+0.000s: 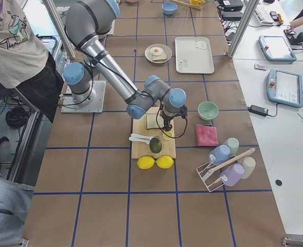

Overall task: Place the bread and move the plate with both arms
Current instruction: 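Lower the right gripper and pinch the bread slice's edge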

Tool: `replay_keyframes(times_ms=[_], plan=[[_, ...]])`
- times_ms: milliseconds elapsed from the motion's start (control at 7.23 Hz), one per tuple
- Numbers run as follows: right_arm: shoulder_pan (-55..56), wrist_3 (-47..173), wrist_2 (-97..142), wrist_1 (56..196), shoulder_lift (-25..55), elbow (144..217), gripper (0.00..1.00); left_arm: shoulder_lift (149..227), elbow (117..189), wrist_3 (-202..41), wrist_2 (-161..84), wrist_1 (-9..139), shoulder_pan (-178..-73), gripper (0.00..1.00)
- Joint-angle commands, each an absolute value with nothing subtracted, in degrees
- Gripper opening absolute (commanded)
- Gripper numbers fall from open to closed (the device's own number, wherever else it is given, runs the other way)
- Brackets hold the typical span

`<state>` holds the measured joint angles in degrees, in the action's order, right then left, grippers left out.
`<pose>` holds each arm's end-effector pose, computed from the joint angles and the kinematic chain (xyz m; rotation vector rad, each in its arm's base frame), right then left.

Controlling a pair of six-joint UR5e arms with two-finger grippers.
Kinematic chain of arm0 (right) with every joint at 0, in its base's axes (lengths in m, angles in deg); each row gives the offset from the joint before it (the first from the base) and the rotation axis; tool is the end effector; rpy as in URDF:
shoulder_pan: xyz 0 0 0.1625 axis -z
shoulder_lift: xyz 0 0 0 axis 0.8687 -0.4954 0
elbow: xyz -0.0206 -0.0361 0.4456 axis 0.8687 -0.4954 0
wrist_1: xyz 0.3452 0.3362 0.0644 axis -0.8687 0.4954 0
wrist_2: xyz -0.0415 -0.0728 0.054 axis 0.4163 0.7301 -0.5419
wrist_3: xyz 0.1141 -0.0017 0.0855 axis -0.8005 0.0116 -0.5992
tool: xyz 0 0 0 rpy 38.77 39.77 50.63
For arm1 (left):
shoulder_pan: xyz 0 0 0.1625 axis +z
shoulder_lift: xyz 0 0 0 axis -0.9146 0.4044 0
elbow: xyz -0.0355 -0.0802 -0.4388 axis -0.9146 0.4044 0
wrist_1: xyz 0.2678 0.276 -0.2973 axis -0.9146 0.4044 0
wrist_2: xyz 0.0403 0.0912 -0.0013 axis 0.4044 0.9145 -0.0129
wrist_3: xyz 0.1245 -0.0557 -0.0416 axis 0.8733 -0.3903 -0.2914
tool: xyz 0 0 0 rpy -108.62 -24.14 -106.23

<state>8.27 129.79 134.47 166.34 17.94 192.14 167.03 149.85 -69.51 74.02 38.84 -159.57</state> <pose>-0.2719 -0.5693 0.1269 -0.3170 2.9735 0.1871 -0.1641 -0.5530 0.5032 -0.0178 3.1272 -0.0983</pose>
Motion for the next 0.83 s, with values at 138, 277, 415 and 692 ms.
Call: replay_keyframes(times_ms=[138, 277, 415, 692], plan=[[8.28, 129.75, 135.57, 166.42, 17.70, 193.39, 0.75, 167.03, 149.87, -69.51, 74.02, 38.84, -159.57, 1.00], [8.28, 129.83, 136.09, 166.42, 17.61, 193.40, 0.67, 167.03, 149.87, -69.51, 74.02, 38.84, -159.57, 1.00], [8.28, 129.66, 138.79, 166.16, 17.44, 193.31, 0.40, 167.03, 149.87, -69.51, 74.02, 38.84, -159.57, 1.00], [8.28, 129.40, 139.00, 166.07, 17.52, 193.49, 0.00, 167.03, 149.87, -69.51, 74.02, 38.84, -159.57, 1.00]])
